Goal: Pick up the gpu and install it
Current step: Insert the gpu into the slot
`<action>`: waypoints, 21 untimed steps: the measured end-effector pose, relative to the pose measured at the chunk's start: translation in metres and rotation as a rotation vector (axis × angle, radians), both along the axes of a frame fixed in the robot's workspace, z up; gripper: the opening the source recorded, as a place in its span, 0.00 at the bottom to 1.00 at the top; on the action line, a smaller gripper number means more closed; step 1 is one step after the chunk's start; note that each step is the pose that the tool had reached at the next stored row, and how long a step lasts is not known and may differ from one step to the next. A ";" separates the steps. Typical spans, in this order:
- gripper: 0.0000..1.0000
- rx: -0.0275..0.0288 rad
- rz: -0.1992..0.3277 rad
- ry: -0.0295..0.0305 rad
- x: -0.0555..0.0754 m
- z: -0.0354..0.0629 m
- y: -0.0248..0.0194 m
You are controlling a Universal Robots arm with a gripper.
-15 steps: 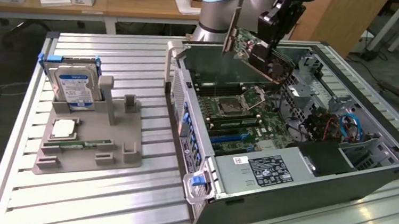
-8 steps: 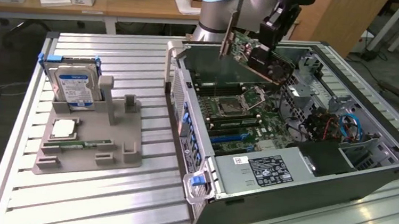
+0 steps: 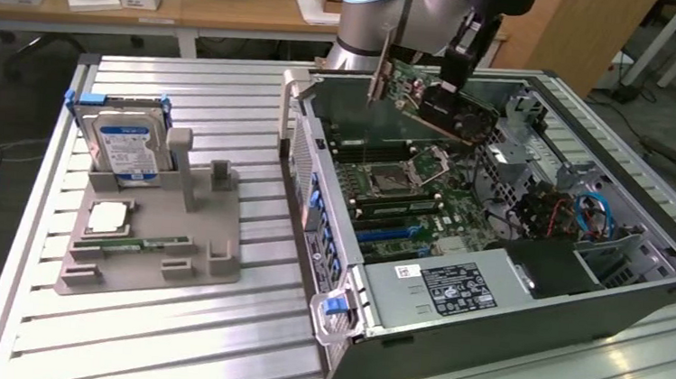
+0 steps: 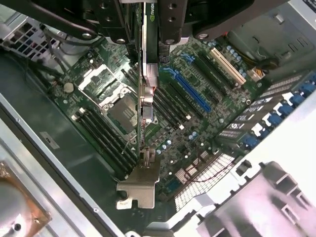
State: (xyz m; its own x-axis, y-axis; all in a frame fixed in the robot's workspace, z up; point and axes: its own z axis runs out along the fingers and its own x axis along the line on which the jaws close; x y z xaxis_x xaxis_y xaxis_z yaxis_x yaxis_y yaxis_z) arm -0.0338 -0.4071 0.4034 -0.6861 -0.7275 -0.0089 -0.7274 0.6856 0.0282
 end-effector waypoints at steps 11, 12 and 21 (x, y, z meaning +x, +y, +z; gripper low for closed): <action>0.27 -0.0063 0.099 0.0010 0.010 -0.0175 0.0000; 0.27 -0.0062 0.113 0.0011 0.010 -0.0193 0.0000; 0.27 -0.0064 0.249 0.0007 0.010 -0.0315 0.0000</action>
State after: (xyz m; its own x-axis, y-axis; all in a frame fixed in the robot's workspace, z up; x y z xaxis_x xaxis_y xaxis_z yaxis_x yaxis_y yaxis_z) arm -0.0233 -0.4071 0.3719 -0.4857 -0.8741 -0.0034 -0.8739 0.4854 0.0249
